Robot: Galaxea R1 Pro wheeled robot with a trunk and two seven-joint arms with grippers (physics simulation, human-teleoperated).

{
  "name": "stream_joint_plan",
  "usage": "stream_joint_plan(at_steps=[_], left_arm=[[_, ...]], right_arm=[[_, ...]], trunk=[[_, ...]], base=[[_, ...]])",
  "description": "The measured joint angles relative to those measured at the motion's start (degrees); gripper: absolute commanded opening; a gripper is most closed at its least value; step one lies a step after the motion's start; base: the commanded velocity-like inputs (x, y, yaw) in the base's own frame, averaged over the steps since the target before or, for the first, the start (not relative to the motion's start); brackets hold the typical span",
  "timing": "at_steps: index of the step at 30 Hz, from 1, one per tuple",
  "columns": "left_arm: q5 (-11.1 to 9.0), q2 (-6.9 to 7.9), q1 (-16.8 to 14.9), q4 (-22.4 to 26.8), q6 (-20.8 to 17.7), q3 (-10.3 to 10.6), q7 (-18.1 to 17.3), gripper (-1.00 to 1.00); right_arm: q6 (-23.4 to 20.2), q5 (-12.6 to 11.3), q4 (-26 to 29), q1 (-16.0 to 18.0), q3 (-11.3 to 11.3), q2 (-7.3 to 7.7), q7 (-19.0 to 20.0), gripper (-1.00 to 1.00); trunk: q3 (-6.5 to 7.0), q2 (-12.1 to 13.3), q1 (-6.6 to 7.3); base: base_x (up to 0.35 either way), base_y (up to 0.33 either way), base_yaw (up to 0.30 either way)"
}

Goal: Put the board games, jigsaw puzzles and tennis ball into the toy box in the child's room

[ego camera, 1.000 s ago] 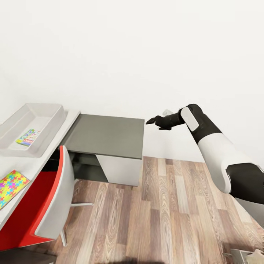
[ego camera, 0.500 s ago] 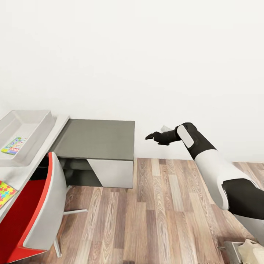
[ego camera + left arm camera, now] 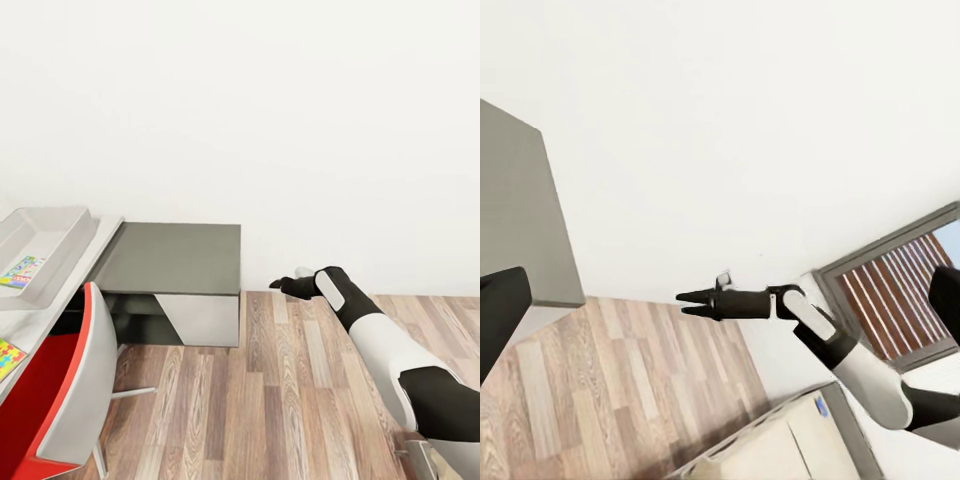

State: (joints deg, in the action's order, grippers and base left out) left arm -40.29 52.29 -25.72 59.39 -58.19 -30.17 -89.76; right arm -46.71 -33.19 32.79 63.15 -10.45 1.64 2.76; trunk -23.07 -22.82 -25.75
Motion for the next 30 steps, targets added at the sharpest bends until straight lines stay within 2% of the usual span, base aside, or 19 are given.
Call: stream_joint_plan(at_steps=[4,8,12,30], left_arm=[[0.06,-0.01,0.00,0.04,0.07,0.01,0.00,1.00],[0.07,0.02,0.00,0.10,0.08,0.08,0.00,1.00],[0.07,0.06,0.00,0.11,0.09,0.22,0.00,1.00],[0.07,0.08,0.00,0.28,0.09,0.21,0.00,1.00]], right_arm=[[1.87,0.29,0.02,-2.94,0.03,-0.08,-2.07,1.00],[5.79,0.36,0.02,-5.76,0.08,-0.05,-2.64,1.00],[7.82,0.37,-0.03,-7.89,0.11,0.01,-2.78,1.00],[17.08,0.24,-0.77,-15.39,0.14,1.24,-2.91,1.00]], trunk=[[0.38,0.00,0.00],[0.75,0.00,0.00],[1.13,0.00,0.00],[2.83,0.00,0.00]], base=[[0.000,0.000,-0.059],[0.000,0.000,-0.060],[0.000,0.000,-0.066],[0.000,0.000,-0.072]])
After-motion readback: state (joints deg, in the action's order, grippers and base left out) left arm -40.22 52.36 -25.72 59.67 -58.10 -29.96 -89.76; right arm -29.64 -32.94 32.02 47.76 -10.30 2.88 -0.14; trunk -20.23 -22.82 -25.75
